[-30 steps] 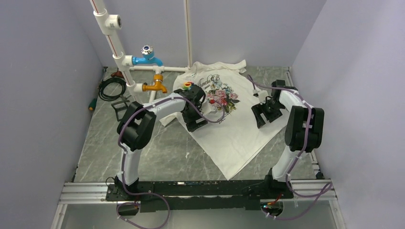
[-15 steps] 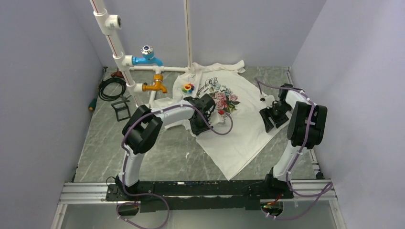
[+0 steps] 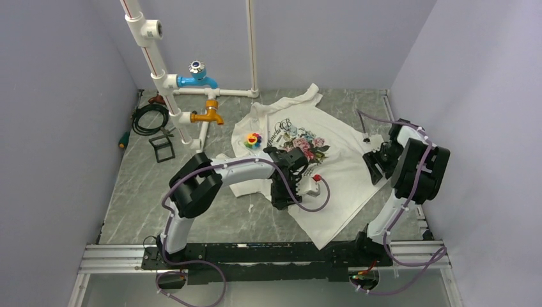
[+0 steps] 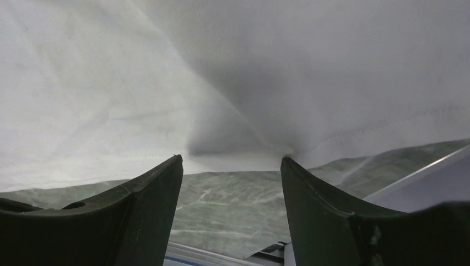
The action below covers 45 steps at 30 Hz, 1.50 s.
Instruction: Remove the brooch from the garment
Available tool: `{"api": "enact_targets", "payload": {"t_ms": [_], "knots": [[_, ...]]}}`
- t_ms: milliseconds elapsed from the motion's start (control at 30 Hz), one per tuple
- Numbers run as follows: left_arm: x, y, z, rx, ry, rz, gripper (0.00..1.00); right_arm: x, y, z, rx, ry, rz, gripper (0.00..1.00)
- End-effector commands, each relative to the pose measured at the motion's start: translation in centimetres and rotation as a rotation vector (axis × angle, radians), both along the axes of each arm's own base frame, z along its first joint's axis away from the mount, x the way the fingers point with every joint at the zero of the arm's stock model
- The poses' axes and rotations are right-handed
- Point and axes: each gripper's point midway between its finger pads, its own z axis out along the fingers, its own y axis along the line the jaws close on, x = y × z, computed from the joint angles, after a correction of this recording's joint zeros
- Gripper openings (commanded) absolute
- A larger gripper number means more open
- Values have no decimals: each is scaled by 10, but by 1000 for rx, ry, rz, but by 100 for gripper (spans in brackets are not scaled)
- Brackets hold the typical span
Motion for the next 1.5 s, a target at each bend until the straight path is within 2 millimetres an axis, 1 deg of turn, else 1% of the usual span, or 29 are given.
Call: {"api": "enact_targets", "payload": {"t_ms": [0,33,100,167,233,333,400,433,500,567,633,700,767,833,933,1000,1100,1167,1200,1267,1333,1367,1400,1467], "knots": [[6,-3,66,-175,-6,38,64,24,14,37,61,-97,7,68],[19,4,73,-182,-48,66,68,30,22,44,75,-119,14,68],[47,20,85,-178,-145,113,73,38,39,54,92,-144,35,69],[73,40,90,-150,-224,150,78,42,56,56,100,-148,56,69],[96,63,87,-99,-269,196,79,41,74,53,107,-132,80,69],[121,97,70,-23,-285,256,80,33,93,43,106,-101,111,69],[134,118,56,30,-312,273,80,25,95,34,90,-75,118,68],[140,125,50,49,-333,277,80,22,93,29,78,-62,117,68],[145,138,37,90,-349,272,79,16,87,20,40,-38,121,68],[144,147,24,119,-339,262,78,13,79,10,-1,-25,137,68],[138,153,11,146,-316,248,76,16,69,0,-44,-22,151,68],[128,159,0,177,-284,225,71,22,60,-9,-82,-17,164,68],[117,165,-7,200,-252,207,61,32,51,-15,-103,-19,168,68],[100,168,-10,207,-214,182,49,50,40,-19,-134,-34,173,68],[66,169,-12,215,-159,108,29,78,27,-23,-173,-62,193,70],[41,169,-14,224,-137,40,21,97,25,-23,-182,-86,204,72],[2,165,-14,231,-92,-54,13,121,26,-22,-183,-102,233,73],[-22,161,-15,232,-55,-98,10,132,25,-20,-193,-113,264,74],[-33,157,-14,228,-38,-124,9,135,24,-18,-197,-121,280,76],[-54,146,-9,205,-2,-174,6,136,20,-14,-206,-128,307,80],[-76,134,-1,179,50,-226,2,131,20,-2,-192,-135,337,83],[-84,130,3,167,78,-240,1,126,21,0,-179,-131,344,84],[-92,125,8,149,110,-255,0,123,23,7,-172,-139,351,85],[-103,123,18,123,156,-272,0,113,29,27,-150,-159,364,87]]}}
